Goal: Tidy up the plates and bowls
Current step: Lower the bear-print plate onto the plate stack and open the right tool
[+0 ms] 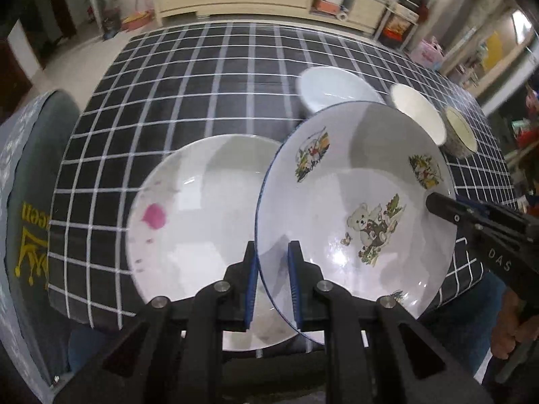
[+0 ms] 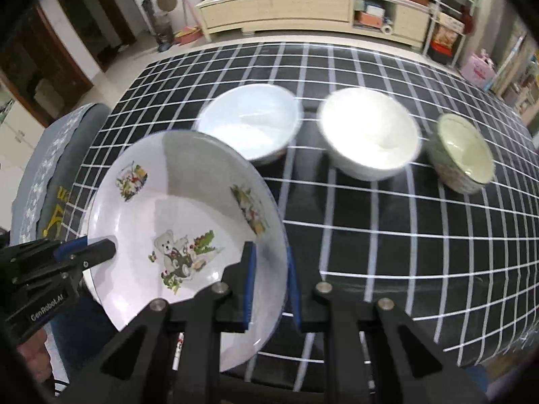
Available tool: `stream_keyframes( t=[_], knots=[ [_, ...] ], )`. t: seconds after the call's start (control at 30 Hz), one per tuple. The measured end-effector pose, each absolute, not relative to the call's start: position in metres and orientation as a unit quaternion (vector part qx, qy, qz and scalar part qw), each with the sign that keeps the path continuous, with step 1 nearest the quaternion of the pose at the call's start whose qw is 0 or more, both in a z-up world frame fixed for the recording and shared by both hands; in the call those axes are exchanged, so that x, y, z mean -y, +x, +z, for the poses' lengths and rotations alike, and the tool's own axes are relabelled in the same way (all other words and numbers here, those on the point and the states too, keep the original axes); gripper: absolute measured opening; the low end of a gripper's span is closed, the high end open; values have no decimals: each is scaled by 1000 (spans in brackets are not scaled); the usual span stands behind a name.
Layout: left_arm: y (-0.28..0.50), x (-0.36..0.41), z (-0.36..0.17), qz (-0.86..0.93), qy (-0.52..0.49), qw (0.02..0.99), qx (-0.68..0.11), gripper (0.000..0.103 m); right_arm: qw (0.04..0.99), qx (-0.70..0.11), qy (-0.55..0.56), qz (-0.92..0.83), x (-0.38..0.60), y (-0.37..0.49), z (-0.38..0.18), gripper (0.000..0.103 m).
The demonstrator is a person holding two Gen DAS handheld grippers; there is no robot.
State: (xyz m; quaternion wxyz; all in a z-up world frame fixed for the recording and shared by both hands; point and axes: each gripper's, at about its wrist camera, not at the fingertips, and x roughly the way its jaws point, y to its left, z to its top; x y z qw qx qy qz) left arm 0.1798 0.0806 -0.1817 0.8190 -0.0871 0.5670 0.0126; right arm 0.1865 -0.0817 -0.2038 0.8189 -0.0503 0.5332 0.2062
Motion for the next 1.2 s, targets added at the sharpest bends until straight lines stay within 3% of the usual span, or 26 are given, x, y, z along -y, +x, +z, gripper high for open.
stream_keyframes(
  t=[1.2],
  knots=[
    [157,-154,-212,80,-102,802,-583,15,788,-556,-115,238,-10,185,-239,22]
  ],
)
